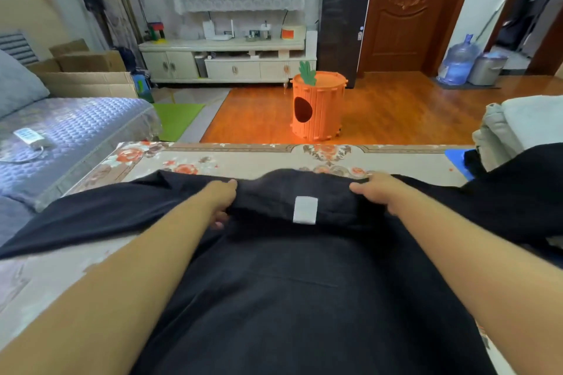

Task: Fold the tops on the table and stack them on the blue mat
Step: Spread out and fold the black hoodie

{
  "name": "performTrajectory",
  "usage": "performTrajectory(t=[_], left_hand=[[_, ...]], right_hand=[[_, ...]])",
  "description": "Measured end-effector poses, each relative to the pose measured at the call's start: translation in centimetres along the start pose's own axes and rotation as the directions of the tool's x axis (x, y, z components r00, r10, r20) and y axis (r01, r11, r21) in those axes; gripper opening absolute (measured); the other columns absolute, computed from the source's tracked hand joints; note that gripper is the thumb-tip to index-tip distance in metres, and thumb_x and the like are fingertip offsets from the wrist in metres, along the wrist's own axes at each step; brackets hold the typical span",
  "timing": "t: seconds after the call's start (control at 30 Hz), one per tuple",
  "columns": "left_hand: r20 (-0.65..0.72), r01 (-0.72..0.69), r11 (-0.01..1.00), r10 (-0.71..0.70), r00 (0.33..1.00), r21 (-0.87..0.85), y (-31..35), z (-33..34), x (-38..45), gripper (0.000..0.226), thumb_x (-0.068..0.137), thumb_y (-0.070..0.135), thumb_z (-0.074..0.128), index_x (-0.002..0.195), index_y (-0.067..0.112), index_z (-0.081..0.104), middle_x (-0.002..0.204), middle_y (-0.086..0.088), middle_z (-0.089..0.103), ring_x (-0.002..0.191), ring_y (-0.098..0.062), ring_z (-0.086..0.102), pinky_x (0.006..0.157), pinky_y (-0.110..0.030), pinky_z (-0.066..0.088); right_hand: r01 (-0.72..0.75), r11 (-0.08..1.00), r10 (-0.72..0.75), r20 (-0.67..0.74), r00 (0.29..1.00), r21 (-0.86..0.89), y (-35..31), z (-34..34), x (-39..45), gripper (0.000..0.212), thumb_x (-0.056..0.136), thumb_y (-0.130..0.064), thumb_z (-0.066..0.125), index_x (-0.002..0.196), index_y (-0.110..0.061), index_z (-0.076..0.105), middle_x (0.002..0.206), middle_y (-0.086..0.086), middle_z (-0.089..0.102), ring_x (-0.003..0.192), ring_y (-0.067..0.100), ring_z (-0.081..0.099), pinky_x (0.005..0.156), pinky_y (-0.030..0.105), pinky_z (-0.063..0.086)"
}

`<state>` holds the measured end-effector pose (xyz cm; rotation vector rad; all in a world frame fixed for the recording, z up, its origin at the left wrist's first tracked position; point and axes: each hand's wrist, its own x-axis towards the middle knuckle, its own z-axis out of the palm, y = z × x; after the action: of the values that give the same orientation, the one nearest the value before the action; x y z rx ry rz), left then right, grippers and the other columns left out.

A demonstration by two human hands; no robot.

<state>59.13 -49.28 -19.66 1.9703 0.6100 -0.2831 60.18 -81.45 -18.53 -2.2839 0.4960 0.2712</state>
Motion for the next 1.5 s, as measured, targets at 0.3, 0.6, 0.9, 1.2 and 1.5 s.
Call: performTrajectory(t=[0.3, 0.6, 0.9, 1.2, 1.5], left_hand=[[-0.054, -0.197, 0.98, 0.199, 0.979, 0.035, 1.0, 0.3, 0.4, 0.071, 0.084, 0.062, 0.062, 0.126, 0.005, 0.057, 0.112, -0.011, 0.067, 0.092, -0.03, 0.066, 0.075, -0.046, 0.063], [0.104, -0.251, 0.859, 0.329, 0.939, -0.447, -4.3, 0.5, -2.3, 0.031, 0.09, 0.018, 0.076, 0.115, 0.005, 0.064, 0.104, -0.009, 0.076, 0.102, -0.03, 0.072, 0.091, -0.043, 0.059], [-0.395, -0.44, 0.898, 0.399, 0.827, -0.014, -4.8, 3.5, -4.6, 0.012, 0.104, 0.026, 0.051, 0.112, 0.021, 0.058, 0.108, 0.007, 0.064, 0.096, -0.009, 0.058, 0.088, -0.02, 0.044], [-0.201, -0.23, 0.873, 0.341, 0.918, 0.43, -3.1, 2.1, 0.5, 0.025, 0.107, 0.025, 0.038, 0.122, 0.011, 0.052, 0.126, -0.02, 0.059, 0.115, -0.041, 0.054, 0.086, -0.041, 0.04], [0.424, -0.032, 0.998, 0.051, 0.904, -0.053, -3.2, -2.0, 0.6, 0.043, 0.083, 0.028, 0.083, 0.121, 0.015, 0.068, 0.118, 0.0, 0.075, 0.115, -0.024, 0.067, 0.107, -0.045, 0.046]], right_hand=[[-0.199, 0.925, 0.194, 0.047, 0.98, 0.323, 1.0, 1.1, -0.5, 0.062, 0.094, -0.039, 0.066, 0.144, -0.008, 0.046, 0.141, 0.014, 0.051, 0.123, 0.041, 0.052, 0.095, 0.049, 0.049], [0.15, 0.853, -0.111, -0.107, 0.988, 0.499, 4.4, 3.2, -1.9, 0.041, 0.103, -0.035, 0.051, 0.142, -0.023, 0.047, 0.138, -0.004, 0.057, 0.126, 0.022, 0.055, 0.107, 0.045, 0.047], [0.326, 0.897, -0.221, -0.336, 0.916, 0.298, 4.7, 4.1, -4.5, 0.044, 0.105, -0.038, 0.046, 0.143, -0.016, 0.045, 0.14, 0.003, 0.054, 0.13, 0.025, 0.05, 0.099, 0.032, 0.042], [0.073, 0.997, -0.073, -0.22, 0.973, -0.008, 4.2, 4.5, -2.4, 0.056, 0.103, -0.039, 0.045, 0.15, -0.011, 0.036, 0.146, 0.015, 0.049, 0.128, 0.037, 0.051, 0.095, 0.042, 0.044], [-0.055, 0.986, 0.015, 0.251, 0.968, 0.154, 3.7, 0.3, 0.8, 0.105, 0.062, -0.041, 0.095, 0.15, -0.015, 0.042, 0.149, 0.006, 0.05, 0.134, 0.032, 0.049, 0.113, 0.047, 0.038]])
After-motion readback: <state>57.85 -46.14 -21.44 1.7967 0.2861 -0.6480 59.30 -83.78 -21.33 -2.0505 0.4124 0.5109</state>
